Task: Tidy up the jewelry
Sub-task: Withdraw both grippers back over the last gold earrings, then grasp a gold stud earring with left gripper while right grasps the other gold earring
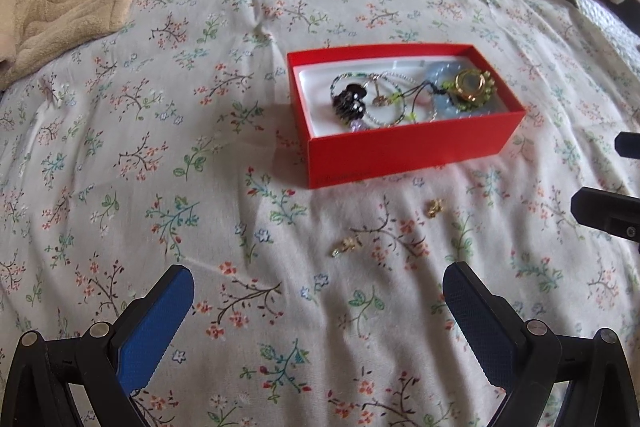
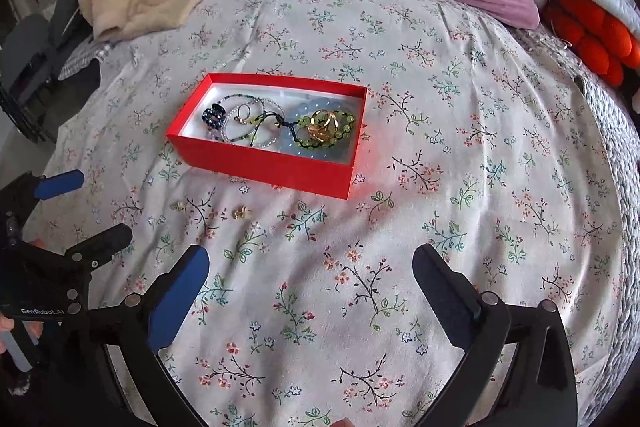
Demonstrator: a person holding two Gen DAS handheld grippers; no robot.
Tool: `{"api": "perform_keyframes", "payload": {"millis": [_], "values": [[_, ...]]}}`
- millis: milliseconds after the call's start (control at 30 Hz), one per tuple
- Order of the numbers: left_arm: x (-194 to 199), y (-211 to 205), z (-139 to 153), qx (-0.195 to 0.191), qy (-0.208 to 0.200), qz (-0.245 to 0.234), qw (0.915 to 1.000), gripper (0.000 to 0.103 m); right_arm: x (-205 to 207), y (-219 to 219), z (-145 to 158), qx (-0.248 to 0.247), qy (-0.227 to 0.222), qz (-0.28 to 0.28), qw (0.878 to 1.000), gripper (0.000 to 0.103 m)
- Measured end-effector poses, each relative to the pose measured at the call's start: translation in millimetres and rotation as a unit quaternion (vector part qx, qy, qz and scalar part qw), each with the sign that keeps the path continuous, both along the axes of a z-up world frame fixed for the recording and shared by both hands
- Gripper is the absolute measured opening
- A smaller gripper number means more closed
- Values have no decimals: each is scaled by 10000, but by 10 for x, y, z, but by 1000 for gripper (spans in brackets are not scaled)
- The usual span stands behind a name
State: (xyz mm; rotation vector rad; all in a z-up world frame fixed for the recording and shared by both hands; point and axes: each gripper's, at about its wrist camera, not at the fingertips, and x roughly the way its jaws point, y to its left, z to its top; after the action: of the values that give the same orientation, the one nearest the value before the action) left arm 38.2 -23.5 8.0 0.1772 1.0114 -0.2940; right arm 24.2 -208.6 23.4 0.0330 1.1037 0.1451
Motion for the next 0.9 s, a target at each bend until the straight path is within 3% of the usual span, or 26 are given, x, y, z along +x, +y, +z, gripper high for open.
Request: {"api": "perform_keyframes", "payload": {"millis": [200,533,900], "values": [[13,87,-135,65,56,32,10000,102,6,31,-112,-110,109,71,9999,103],[-16,234,-396,180,-264,-86,9995,102,44,26,-301,-271,198,41,9994,103],[104,113,-696,168,173,-246,9994,100,95,123,-716,-557,544,334,9964,103]]}}
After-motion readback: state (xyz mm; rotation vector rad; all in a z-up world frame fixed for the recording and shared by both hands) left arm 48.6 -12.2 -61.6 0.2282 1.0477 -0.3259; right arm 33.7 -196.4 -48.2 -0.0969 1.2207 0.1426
